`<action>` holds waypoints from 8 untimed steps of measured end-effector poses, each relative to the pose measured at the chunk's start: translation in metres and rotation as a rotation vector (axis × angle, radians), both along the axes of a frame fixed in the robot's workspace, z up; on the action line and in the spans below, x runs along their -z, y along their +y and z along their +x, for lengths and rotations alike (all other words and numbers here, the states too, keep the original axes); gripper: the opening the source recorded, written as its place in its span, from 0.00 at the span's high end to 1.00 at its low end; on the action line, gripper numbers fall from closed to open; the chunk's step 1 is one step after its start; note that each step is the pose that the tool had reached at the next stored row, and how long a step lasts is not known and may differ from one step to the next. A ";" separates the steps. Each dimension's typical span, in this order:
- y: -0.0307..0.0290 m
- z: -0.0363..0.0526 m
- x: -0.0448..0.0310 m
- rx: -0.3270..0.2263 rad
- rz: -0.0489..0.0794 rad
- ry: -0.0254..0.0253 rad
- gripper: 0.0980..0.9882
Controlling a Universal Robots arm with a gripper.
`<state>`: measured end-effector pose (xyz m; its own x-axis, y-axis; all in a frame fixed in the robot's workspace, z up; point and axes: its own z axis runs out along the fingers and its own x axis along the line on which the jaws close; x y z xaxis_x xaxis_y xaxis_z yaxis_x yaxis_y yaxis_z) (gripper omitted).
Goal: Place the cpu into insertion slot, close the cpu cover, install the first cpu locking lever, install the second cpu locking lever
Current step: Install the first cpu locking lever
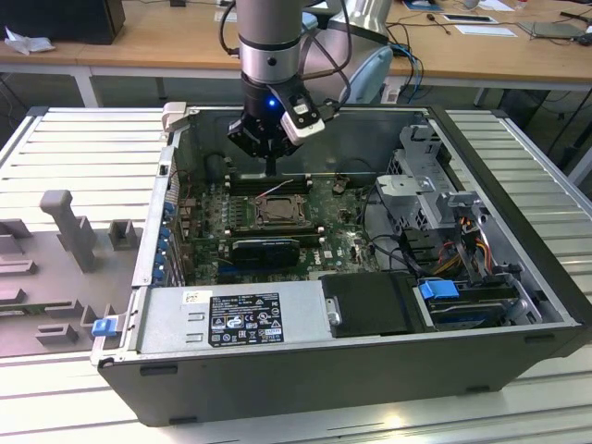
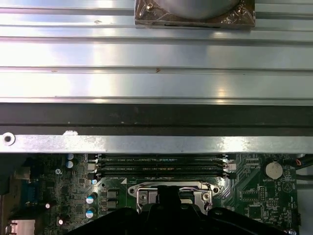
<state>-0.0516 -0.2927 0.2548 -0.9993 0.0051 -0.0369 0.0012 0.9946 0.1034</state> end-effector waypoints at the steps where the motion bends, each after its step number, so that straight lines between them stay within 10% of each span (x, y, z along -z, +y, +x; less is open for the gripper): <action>1: -0.0001 0.0003 0.0002 0.000 0.016 0.0000 0.99; 8: -0.0001 0.0077 0.0124 0.000 0.019 0.0000 0.99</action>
<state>-0.0438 -0.2928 0.2425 -0.9993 0.0058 -0.0368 0.0012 0.9925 0.1222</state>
